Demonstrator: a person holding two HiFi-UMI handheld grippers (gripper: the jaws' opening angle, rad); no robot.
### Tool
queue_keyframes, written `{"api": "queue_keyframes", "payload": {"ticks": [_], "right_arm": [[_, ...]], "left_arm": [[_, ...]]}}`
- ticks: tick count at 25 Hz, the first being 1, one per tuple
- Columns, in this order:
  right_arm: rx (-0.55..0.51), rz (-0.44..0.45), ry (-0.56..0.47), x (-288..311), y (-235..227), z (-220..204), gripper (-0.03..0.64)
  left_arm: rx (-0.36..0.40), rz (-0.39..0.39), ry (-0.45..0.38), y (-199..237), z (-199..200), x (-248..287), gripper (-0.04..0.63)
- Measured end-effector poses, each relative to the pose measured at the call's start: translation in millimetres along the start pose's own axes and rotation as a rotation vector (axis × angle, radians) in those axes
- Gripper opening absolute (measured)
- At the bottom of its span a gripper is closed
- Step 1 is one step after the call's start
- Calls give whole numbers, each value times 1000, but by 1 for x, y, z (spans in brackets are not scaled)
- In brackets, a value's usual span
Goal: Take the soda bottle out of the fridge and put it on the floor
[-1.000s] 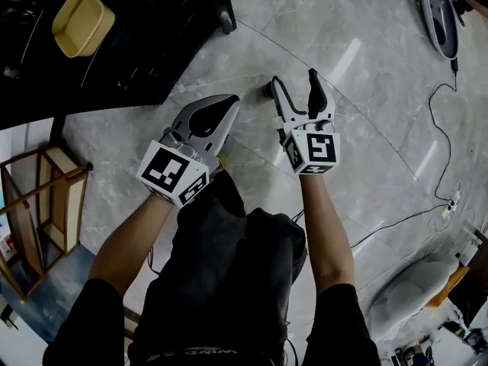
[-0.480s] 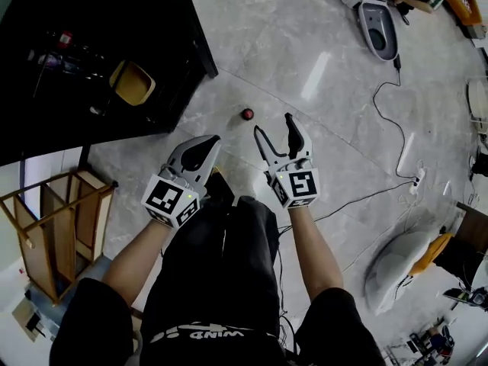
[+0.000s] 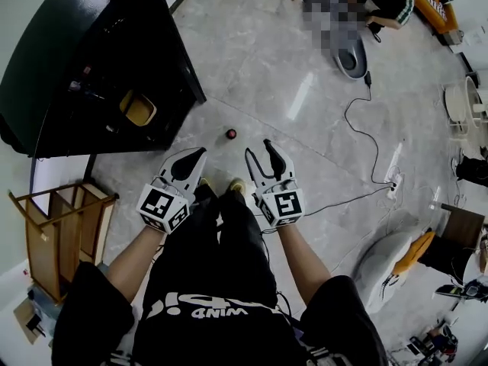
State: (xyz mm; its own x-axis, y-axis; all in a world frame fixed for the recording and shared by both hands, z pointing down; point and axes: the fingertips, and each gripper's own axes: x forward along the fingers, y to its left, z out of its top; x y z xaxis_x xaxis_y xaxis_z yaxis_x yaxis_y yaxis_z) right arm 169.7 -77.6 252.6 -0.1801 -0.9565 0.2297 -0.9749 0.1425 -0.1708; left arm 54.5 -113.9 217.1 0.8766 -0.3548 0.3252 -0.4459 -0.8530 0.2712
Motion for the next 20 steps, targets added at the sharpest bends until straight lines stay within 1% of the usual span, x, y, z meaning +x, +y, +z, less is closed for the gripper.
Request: {"api": "queue_keyframes", "payload": {"ticks": [1,2,4,7,14,17,20], "right_arm": [[4,1,0,-3,-1,7,185],[12,4,2,-6,-2,13,168],[29,11,7,-12,-6,26,113],[22,5,-2,-23,-11,52,28],[1,-3,-25,-55,-15,106,22],[-14,-17,-40,-67,-14,120,22],[-31,-17,-44,-74,-6,127,23]], "left_arm": [[-1,7,-4,-2,7,-1,6],[-5,12,-10,-4,15,-1,6],[-13,17,-26,-11,31,-1,6],[-9,18,-40,-22,50,1,6],[45,-4,-80,-39,94,-8,6],[66,8,-99,-35,106,-17,6],[81,38,-114,-22,111,-35,6]]}}
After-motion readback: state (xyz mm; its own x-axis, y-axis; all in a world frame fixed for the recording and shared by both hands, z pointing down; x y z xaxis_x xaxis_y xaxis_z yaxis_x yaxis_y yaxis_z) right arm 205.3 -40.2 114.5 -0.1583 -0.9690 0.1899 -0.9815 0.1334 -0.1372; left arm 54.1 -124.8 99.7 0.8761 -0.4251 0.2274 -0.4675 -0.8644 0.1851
